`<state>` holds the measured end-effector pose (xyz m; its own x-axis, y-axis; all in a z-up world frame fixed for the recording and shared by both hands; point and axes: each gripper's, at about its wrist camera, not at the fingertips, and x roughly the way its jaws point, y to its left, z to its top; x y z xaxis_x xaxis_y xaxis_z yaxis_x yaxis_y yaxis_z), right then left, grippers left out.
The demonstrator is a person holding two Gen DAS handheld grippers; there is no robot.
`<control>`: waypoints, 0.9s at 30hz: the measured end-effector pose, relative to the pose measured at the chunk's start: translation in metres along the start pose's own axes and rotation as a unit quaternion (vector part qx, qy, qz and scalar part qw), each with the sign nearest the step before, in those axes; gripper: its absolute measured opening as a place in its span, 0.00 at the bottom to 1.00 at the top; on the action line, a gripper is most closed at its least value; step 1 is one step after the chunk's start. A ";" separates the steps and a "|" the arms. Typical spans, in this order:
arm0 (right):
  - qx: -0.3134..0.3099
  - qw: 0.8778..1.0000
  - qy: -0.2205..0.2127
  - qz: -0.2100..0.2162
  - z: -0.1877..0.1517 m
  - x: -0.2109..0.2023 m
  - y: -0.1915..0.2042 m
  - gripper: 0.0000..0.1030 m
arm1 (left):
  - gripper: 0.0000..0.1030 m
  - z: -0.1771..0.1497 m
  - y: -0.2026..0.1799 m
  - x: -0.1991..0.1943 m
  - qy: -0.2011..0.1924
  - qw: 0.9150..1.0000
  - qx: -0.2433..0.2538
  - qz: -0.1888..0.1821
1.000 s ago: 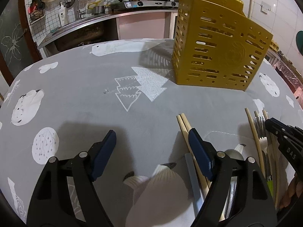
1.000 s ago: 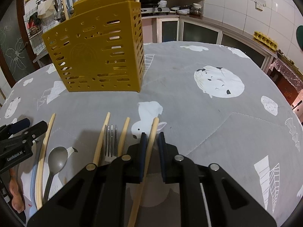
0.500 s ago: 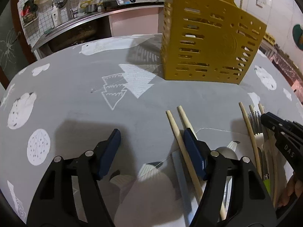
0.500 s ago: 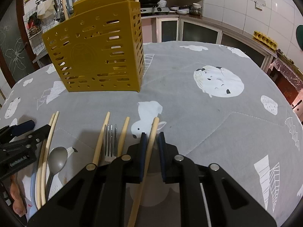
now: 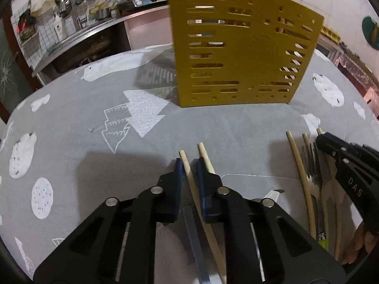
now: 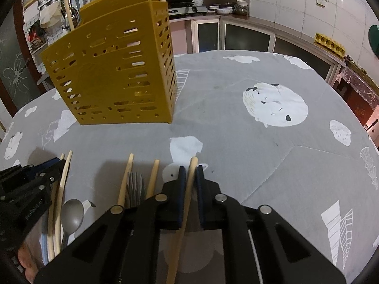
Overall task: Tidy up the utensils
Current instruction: 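Close the right gripper on a chopstick while the left gripper grasps another, then lift both held chopsticks toward the yellow holder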
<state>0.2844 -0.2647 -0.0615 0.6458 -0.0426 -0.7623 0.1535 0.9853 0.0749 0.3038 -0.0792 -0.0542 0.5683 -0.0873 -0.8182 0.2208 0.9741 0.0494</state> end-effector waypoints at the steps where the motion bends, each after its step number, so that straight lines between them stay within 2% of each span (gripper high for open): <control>1: 0.001 1.000 -0.001 0.000 0.000 0.000 0.000 0.09 | 0.08 0.000 0.000 0.000 -0.001 1.000 -0.002 -0.003; 7: 0.004 1.000 -0.012 0.003 0.001 -0.004 0.001 0.07 | 0.07 0.001 0.011 -0.002 -0.004 0.999 -0.029 -0.034; 12: 0.010 0.999 -0.034 0.007 0.002 -0.017 0.000 0.07 | 0.07 0.003 0.012 -0.011 -0.026 0.998 -0.032 -0.041; 19: 0.016 0.998 -0.064 0.016 0.005 -0.036 -0.003 0.06 | 0.07 0.006 0.020 -0.045 -0.089 0.995 -0.039 -0.039; 27: 0.016 0.992 -0.122 0.026 0.007 -0.072 -0.001 0.06 | 0.07 0.008 0.028 -0.093 -0.166 0.985 -0.035 -0.022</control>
<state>0.2429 -0.2636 -0.0023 0.8143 -0.0345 -0.5794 0.1363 0.9817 0.1332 0.2630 -0.0459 0.0281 0.7903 -0.1813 -0.5853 0.2015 0.9790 -0.0312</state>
